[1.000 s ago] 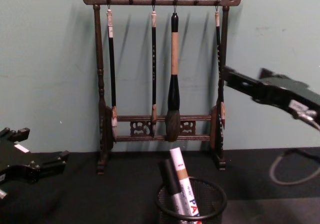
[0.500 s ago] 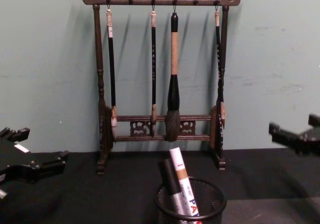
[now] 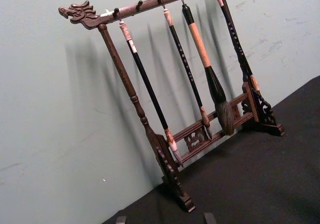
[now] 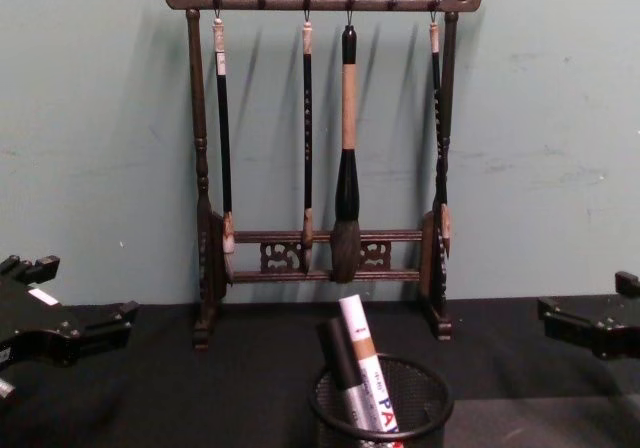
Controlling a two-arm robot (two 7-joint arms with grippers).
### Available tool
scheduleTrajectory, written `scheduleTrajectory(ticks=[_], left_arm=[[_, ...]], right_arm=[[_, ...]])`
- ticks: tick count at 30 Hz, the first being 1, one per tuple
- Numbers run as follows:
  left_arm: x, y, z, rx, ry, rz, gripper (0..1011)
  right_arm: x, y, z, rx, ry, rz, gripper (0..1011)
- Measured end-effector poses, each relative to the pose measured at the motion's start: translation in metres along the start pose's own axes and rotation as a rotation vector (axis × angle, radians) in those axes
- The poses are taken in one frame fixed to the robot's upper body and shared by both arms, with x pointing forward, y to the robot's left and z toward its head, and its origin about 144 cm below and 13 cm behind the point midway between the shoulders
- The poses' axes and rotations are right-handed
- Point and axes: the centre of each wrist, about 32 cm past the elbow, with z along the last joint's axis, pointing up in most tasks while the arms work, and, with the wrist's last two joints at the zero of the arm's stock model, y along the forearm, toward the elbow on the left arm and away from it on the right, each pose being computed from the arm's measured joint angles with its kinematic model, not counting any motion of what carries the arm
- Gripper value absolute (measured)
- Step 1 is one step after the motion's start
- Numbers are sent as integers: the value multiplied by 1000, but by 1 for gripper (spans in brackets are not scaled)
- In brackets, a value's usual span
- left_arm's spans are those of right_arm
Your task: Pick up the water-based marker from the table and place it into the pen holder.
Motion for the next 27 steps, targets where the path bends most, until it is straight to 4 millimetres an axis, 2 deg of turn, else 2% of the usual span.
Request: scheduleTrajectory(ticks=[27], left_arm=[[0,0,0,0,0,0,1001]], right_arm=[[1,0,1,9,5,-3,1002]])
